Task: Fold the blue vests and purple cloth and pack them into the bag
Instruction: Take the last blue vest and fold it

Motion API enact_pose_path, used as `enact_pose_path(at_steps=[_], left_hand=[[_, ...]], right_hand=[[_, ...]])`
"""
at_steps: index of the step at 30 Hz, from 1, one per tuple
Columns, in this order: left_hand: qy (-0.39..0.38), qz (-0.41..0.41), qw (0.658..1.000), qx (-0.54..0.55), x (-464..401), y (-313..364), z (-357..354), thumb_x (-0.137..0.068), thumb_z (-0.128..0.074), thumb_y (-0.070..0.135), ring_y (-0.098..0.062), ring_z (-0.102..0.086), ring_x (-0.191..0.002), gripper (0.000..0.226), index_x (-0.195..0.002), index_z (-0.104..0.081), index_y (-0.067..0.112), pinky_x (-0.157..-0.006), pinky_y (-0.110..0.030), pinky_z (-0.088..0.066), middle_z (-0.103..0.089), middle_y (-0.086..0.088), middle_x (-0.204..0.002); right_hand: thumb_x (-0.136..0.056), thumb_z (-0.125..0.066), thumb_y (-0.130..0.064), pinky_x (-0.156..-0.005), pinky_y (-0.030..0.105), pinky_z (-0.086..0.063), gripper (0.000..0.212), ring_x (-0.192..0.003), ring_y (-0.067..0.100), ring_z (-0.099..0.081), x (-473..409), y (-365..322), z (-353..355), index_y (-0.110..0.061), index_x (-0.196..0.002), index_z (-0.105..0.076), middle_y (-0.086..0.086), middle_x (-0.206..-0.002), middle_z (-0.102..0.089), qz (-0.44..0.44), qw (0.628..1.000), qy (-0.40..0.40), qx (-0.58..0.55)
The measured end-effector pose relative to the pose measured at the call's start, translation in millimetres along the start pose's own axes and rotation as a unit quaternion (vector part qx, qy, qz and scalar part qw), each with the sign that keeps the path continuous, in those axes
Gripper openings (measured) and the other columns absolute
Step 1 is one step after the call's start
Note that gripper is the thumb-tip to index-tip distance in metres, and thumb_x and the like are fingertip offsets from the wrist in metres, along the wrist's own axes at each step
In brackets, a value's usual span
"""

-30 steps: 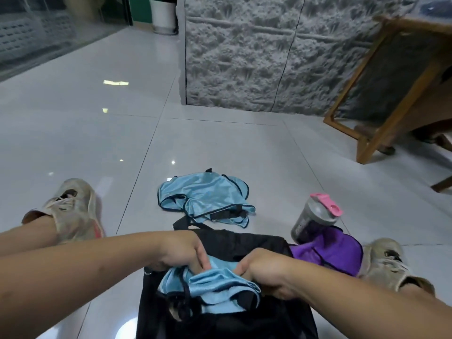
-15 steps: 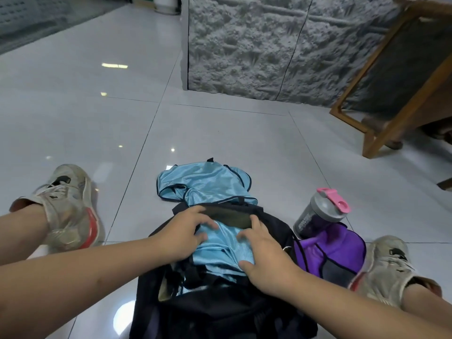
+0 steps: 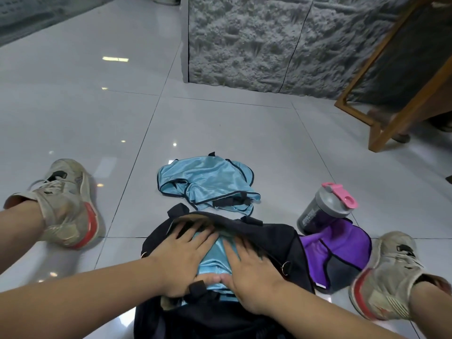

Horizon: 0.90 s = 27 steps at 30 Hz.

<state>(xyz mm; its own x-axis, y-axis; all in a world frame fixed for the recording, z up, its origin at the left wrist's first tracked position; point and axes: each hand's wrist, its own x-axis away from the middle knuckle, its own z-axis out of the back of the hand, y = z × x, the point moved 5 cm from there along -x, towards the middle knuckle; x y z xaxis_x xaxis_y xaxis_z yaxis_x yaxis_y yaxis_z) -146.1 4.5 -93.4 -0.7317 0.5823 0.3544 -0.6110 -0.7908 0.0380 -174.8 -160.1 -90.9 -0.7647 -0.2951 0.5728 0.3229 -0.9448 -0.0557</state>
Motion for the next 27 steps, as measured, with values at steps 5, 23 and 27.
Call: enact_pose_path(at_steps=[5, 23, 27], left_hand=[[-0.007, 0.008, 1.0, -0.027, -15.3, -4.9, -19.3, -0.09, -0.016, 0.088, -0.03, 0.018, -0.158, 0.104, -0.161, 0.021, 0.023, -0.127, -0.05, 0.004, 0.014, -0.004, -0.172], [0.162, -0.023, 0.983, -0.086, 2.5, 11.4, 22.9, -0.095, -0.004, 0.079, -0.033, -0.064, -0.105, 0.093, -0.115, -0.068, 0.015, -0.091, -0.047, -0.052, -0.07, -0.009, -0.107], [0.362, -0.045, 0.931, -0.015, 18.5, 4.8, 63.8, -0.103, -0.037, 0.043, -0.021, -0.057, -0.058, 0.038, -0.077, -0.058, 0.025, -0.052, -0.032, -0.046, -0.058, 0.005, -0.067]], right_hand=[[-0.1, -0.024, -0.074, -0.13, 0.047, -0.007, 0.094, -0.16, 0.026, 0.014, -15.7, 5.7, -4.8, -0.022, -0.163, 0.023, 0.006, -0.173, 0.021, -0.004, 1.0, -0.015, -0.021], [-0.105, -0.049, -0.039, -0.108, 0.039, -0.044, 0.052, -0.136, 0.03, -0.05, 19.0, -9.3, 37.7, -0.015, -0.15, -0.043, 0.009, -0.151, -0.051, 0.051, 0.992, 0.071, -0.088], [-0.087, -0.045, -0.019, -0.08, 0.036, -0.051, 0.029, -0.091, 0.026, -0.064, 42.7, -15.0, 92.4, -0.022, -0.101, -0.071, 0.004, -0.098, -0.074, 0.121, 0.974, 0.162, -0.101]])
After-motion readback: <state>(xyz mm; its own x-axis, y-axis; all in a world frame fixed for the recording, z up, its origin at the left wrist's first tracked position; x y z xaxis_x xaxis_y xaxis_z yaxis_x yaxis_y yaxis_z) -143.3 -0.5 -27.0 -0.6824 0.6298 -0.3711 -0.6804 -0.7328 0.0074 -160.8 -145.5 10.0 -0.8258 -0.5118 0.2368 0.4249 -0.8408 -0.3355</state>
